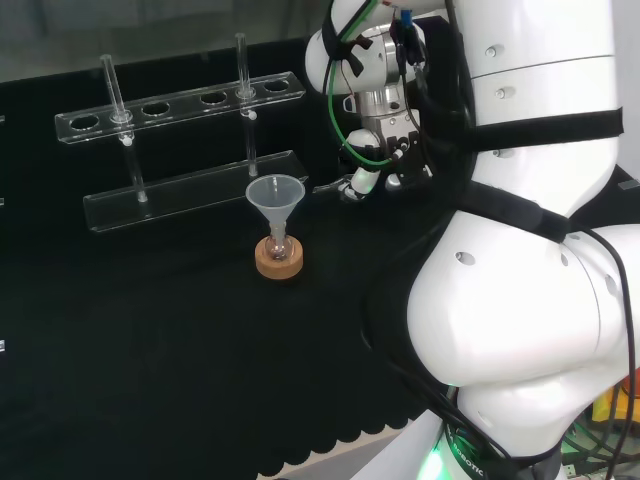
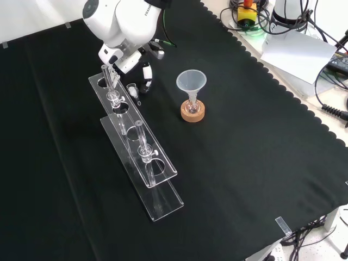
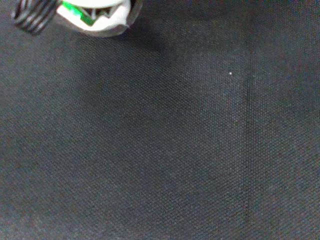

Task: Pick up the weighing funnel.

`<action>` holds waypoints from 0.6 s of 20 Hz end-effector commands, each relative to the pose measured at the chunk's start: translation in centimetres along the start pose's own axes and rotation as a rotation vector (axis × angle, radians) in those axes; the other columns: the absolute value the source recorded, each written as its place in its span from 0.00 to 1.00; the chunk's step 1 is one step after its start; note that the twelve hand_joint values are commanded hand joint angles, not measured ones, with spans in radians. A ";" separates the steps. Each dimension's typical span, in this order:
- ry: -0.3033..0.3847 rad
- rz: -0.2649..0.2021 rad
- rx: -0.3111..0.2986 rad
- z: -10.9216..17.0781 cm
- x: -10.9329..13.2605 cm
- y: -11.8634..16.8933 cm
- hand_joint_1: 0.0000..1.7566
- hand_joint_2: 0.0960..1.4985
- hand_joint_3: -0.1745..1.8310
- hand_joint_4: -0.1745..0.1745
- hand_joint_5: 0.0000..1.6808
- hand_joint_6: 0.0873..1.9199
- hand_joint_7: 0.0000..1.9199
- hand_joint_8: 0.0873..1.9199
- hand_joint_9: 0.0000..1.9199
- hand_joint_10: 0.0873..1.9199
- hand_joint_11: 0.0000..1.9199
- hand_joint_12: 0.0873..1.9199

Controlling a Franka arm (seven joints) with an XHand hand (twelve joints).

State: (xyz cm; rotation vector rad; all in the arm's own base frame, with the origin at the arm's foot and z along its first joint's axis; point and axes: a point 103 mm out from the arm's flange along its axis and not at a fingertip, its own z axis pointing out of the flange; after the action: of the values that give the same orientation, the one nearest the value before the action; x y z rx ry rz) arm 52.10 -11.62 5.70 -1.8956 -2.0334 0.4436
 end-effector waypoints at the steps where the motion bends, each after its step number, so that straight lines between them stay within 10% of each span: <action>1: 0.002 0.003 0.000 0.0 -0.3 0.0 0.52 0.37 0.40 0.43 0.41 0.37 0.17 0.34 0.32 0.28 0.22 0.66; 12: 0.003 0.017 0.001 -0.4 -1.1 0.1 0.52 0.37 0.40 0.46 0.45 0.39 0.17 0.34 0.32 0.28 0.22 0.66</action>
State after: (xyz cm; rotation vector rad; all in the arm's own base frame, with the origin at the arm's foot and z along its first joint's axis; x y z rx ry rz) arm 52.28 -12.58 5.87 -1.9098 -2.0172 0.4454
